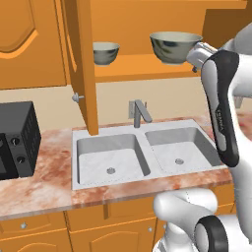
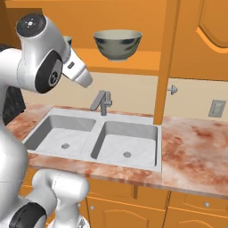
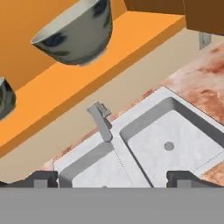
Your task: Take the smaller bowl and place it next to the appetizer plate on the dining counter , and place the larger bowl next to the plate with cooked food.
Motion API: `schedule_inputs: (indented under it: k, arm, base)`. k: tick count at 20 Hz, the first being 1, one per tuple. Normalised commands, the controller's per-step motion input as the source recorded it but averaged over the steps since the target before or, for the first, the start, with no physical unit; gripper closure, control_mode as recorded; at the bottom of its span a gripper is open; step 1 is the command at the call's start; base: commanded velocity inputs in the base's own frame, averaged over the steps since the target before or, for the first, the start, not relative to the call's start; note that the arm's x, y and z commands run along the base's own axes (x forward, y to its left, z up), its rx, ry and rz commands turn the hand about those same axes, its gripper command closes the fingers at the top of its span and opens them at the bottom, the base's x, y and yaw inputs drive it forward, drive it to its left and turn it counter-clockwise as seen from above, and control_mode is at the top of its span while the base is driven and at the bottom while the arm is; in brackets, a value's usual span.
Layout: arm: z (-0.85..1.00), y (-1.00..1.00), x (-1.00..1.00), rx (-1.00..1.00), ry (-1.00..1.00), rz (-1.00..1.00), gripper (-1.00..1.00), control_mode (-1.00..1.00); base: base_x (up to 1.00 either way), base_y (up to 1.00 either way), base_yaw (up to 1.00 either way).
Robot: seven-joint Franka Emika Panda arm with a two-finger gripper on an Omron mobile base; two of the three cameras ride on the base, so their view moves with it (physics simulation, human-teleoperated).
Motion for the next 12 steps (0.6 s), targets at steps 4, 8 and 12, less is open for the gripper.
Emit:
schedule_inputs:
  k: [4,8,12]
  arm:
    - [0.23,-0.74,0.06,0.4,-0.19,-0.2,-1.0,-1.0]
    - [0.39,-0.55,0.26,0.31,-0.07,-0.06,-1.0,-1.0]
    - [0.32,-0.23,0.61,0.29,0.0,-0.01,-1.0,-1.0]
  base:
    - [0.0,0.0,0.0]
    - [0.0,0.0,0.0]
    - [0.0,0.0,0.0]
